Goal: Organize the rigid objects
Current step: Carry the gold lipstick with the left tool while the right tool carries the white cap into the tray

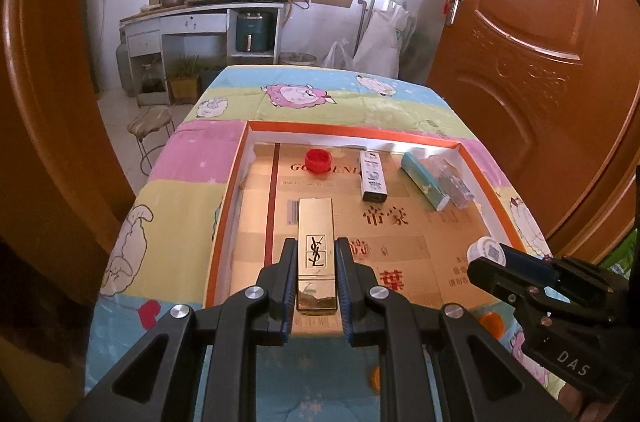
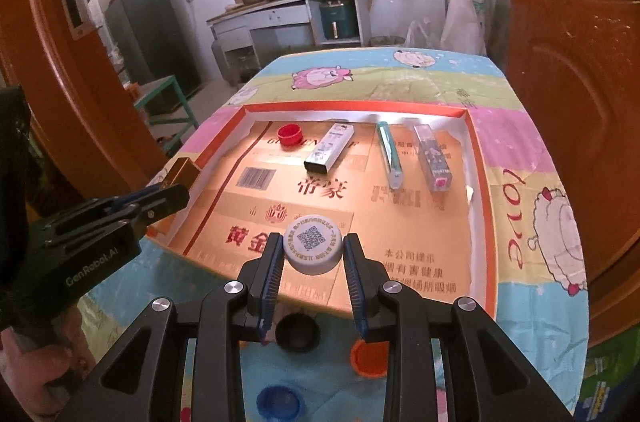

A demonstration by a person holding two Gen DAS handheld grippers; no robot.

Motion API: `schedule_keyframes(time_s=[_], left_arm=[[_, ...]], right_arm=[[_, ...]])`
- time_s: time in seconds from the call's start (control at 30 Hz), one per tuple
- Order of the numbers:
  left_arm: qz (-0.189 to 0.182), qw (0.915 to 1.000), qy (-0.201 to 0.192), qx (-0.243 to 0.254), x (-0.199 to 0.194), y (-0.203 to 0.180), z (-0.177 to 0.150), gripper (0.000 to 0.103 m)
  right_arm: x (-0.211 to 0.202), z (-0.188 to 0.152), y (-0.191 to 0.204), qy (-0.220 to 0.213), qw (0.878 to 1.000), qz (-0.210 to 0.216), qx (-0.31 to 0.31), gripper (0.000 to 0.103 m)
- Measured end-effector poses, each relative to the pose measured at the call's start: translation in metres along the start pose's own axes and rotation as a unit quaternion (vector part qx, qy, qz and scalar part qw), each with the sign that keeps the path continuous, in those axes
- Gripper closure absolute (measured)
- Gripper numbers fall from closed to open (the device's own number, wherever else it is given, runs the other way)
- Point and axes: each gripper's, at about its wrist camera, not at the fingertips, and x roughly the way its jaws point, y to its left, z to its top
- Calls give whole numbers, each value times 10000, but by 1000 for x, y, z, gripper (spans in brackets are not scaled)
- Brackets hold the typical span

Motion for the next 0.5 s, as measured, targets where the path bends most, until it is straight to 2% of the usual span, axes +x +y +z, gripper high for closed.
schedule_keyframes(time_s=[0.5], left_arm=[[22, 9997, 256, 50, 44, 3, 29, 85]], right_arm=[[38, 33, -8, 66, 10000, 53, -25, 72]])
